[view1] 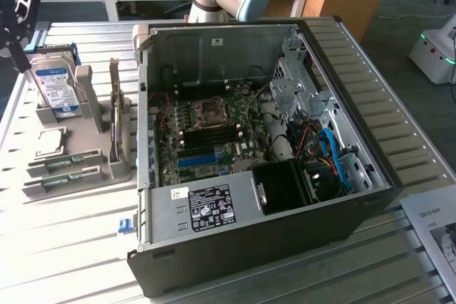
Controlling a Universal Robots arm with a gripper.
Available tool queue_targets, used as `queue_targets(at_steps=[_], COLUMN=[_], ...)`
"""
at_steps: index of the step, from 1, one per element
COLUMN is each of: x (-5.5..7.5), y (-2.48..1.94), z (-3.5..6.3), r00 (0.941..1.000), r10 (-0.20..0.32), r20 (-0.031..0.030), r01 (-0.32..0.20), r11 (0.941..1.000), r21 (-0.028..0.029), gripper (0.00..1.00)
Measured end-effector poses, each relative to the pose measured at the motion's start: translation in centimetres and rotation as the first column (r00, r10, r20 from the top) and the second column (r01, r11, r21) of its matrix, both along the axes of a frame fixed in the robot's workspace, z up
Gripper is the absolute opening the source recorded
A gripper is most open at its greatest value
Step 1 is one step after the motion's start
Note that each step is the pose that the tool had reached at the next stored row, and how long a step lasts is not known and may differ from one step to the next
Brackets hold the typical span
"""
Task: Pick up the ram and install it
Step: 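Pick up the ram and move it above insertion slot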
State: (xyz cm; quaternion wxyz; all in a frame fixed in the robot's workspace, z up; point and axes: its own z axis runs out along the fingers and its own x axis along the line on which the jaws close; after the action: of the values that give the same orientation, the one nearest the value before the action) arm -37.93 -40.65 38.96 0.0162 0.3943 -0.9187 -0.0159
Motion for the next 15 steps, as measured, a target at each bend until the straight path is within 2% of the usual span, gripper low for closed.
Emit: queue_targets(at_steps=[3,7,11,15], x=[0.0,0.0,0.0,0.0], y=[0.0,0.0,0.0,0.0], z=[0.0,-0.01,-0.01,-0.02], r00=[0.9986,0.9929,0.983,0.9685], r10=[0.053,0.119,0.184,0.249], r20=[0.0,0.0,0.0001,0.0001], r01=[-0.053,-0.119,-0.184,-0.249], r11=[0.9986,0.9929,0.983,0.9685], r21=[0.0,0.0,0.0,0.0], gripper=[0.1,0.1,0.1,0.1])
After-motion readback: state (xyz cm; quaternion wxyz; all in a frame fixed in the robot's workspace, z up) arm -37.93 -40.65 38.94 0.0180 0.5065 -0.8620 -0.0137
